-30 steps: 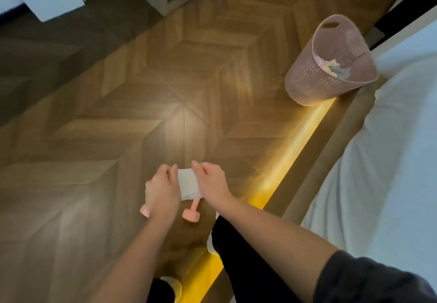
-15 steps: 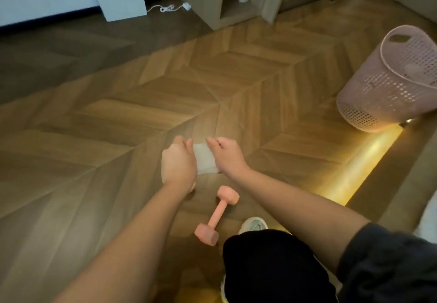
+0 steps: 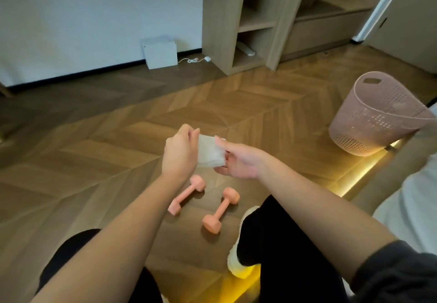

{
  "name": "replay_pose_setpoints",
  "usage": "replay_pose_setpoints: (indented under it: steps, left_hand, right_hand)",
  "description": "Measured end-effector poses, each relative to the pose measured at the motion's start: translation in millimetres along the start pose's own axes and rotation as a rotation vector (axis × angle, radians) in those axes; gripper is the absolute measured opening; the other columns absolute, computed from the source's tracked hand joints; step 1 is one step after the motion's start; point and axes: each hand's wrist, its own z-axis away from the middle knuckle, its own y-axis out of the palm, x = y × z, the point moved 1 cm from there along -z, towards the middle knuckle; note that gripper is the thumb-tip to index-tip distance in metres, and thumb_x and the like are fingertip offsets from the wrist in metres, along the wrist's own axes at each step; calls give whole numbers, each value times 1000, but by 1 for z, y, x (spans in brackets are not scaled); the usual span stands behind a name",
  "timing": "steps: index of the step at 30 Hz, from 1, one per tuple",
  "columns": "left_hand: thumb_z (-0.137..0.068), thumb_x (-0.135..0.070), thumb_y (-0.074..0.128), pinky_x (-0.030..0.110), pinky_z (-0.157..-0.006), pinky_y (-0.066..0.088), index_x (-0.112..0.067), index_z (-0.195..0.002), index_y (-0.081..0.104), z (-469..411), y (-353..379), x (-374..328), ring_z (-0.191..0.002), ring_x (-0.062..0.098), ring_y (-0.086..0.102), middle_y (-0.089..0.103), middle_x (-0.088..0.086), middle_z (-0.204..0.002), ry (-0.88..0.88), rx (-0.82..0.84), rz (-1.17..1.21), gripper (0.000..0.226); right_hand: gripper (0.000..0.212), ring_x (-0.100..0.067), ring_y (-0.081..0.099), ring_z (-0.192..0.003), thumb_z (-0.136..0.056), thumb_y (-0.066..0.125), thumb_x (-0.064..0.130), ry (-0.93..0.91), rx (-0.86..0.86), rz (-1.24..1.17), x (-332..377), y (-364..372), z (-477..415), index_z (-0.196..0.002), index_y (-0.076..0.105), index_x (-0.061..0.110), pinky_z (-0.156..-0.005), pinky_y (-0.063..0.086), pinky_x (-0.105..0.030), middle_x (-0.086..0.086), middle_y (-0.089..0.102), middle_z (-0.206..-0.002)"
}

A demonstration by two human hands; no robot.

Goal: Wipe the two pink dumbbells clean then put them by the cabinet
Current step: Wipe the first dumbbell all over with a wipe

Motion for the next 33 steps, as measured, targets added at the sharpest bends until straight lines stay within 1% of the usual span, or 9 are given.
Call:
replay_pose_setpoints:
  steps: [4,6,13,16,20,23,26,30,33]
  left_hand:
    - [-103,-29,47,38,-59,33,-7,-81,52,-5,11,19,-69,32,54,57,6,-67,-16,26,0,31]
    - [-103,-29,48,38,-58,34,-6,-83,53,-6,17,26,-69,32,54,58,8,-67,-29,56,2,30]
    - [-101,-40,45,40,-72,50,-13,-93,60,-62,85,135,-82,30,61,65,6,-82,-311,162,-44,32]
    - [-101,-46,42,39,-70,51,-17,-92,57,-79,117,200,-79,29,63,69,10,-83,-418,221,-130,34]
    - [-99,-45,46,37,-72,49,-21,-88,51,-77,168,281,-83,28,59,66,11,-96,-559,439,-336,27]
    - [-94,-52,53,41,-88,49,-17,-107,55,-63,203,326,-103,31,57,60,11,-115,-575,677,-424,37]
    - [-93,-54,54,42,-91,47,-15,-124,51,-55,232,351,-111,30,54,55,11,-123,-531,792,-406,50]
    - [-92,-44,61,38,-87,45,-13,-128,49,-52,258,366,-111,30,57,58,12,-126,-512,896,-371,49]
    - [-95,-42,56,40,-87,49,-15,-128,52,-52,264,374,-108,33,61,63,12,-123,-538,933,-339,43]
  right_hand:
    - [16,-15,70,-81,-99,53,9,-9,-10,-55,-7,-9,-19,-113,59,8,-70,59,-26,-6,70,-94]
    - [15,-15,72,-78,-99,51,1,-10,-16,-62,-10,-14,-26,-110,59,5,-74,60,-26,-6,73,-89]
    - [18,-10,71,-57,-101,45,-4,209,-117,147,6,-42,-146,-99,60,7,-57,60,-22,-1,73,-66]
    - [27,-13,71,-67,-101,45,-4,230,-215,207,1,-73,-205,-122,58,6,-64,59,-25,-5,71,-84]
    - [38,-28,64,-110,-101,47,-4,266,-386,286,-36,-123,-269,-138,51,-3,-87,54,-31,-18,63,-122]
    - [36,-29,64,-106,-101,51,1,320,-448,401,-64,-147,-300,-137,52,-3,-74,56,-22,-19,62,-126]
    - [36,-32,60,-116,-101,52,2,348,-469,488,-85,-164,-327,-136,52,-3,-95,49,-35,-22,57,-136]
    - [35,-32,59,-108,-100,50,-2,335,-490,478,-105,-170,-353,-134,53,-9,-97,47,-39,-29,55,-136]
    - [34,-35,61,-117,-100,54,3,315,-495,553,-112,-173,-363,-133,56,-5,-101,49,-43,-26,59,-133]
